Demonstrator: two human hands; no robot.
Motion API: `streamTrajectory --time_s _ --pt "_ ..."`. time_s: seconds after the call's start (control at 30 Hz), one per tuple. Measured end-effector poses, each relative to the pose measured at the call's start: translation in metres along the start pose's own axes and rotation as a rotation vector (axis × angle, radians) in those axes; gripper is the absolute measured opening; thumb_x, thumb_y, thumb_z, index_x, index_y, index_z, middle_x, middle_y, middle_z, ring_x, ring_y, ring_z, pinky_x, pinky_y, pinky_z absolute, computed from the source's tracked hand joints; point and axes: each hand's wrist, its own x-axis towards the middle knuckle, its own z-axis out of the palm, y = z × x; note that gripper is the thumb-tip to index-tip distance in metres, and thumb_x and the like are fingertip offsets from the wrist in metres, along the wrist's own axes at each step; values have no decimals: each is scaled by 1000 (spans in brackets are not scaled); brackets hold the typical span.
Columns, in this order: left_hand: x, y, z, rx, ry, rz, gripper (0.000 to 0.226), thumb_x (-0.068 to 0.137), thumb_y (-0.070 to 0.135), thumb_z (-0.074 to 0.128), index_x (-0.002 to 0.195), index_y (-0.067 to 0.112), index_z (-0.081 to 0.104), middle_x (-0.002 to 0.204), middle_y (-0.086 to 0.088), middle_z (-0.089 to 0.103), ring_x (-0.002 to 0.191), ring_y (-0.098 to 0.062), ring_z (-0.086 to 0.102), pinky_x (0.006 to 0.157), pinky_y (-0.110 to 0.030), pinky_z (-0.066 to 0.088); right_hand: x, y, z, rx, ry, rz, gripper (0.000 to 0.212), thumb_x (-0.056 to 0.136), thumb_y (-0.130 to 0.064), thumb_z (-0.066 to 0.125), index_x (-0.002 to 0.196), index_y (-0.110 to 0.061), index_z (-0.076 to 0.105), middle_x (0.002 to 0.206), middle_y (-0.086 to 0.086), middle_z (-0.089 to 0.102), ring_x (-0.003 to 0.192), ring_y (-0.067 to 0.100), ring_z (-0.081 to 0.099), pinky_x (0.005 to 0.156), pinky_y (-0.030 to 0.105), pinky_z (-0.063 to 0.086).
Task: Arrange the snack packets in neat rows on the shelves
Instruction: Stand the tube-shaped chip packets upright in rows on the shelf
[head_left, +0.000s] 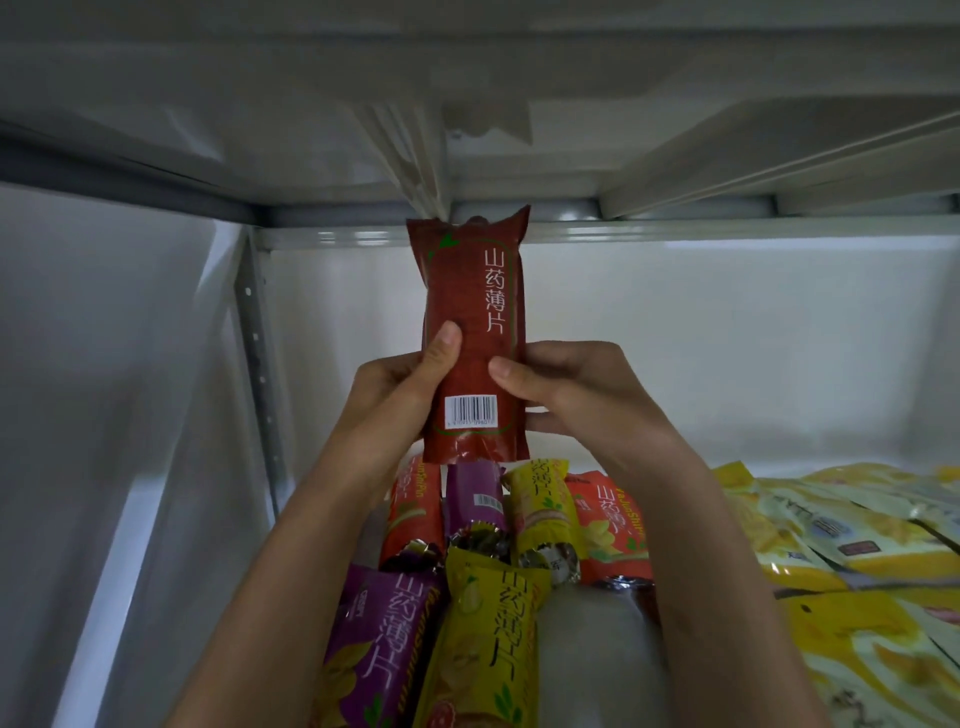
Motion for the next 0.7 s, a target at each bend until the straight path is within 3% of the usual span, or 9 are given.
streamTrajectory --time_s 0.17,0.23,0.33,0.4,0.5,0.6,0.7 --pt "0 -1 -3 -83 -172 -74 53 89 52 60 117 9 73 108 -9 80 102 -22 78 80 -26 63 4 5 -2 14 118 -30 18 92 -17 78 108 -8 79 96 1 82 89 14 79 73 26 63" --pt "1 -2 -4 -115 -177 -62 46 93 39 65 121 3 71 111 -13 79 104 -27 77 81 -27 63 4 5 0 49 145 -38 20 93 -18 78 109 -7 79 95 2 82 87 14 79 70 23 62" --pt "3 -5 -5 -116 -105 -13 36 97 28 67 121 2 72 110 -14 79 103 -29 77 81 -28 63 4 7 4 88 129 -34 25 95 -22 75 116 -8 78 101 2 81 92 15 79 79 28 64" --pt "4 -7 -5 -85 -68 14 33 96 29 68 118 5 74 108 -12 80 102 -29 78 85 -31 64 4 7 4 55 90 -12 28 96 -29 74 118 -12 77 105 -1 81 96 12 78 85 28 63" --pt "4 -9 -4 -47 -49 36 35 95 34 69 118 8 75 108 -10 80 102 -27 78 89 -34 63 2 6 4 -16 -9 20 29 94 -28 76 120 -15 76 106 -1 81 97 13 78 81 24 62" --pt "4 -9 -4 -46 -87 9 38 96 38 67 119 9 74 108 -8 80 102 -24 78 84 -27 63 2 9 2 -17 16 3 28 91 -22 79 116 -10 76 103 3 81 94 18 79 80 30 64" --pt "5 -10 -7 -89 -192 -44 45 94 40 65 123 6 72 114 -10 79 107 -24 76 89 -29 62 4 13 1 -38 70 -14 25 90 -22 80 112 -10 78 99 4 81 92 18 79 80 33 65"
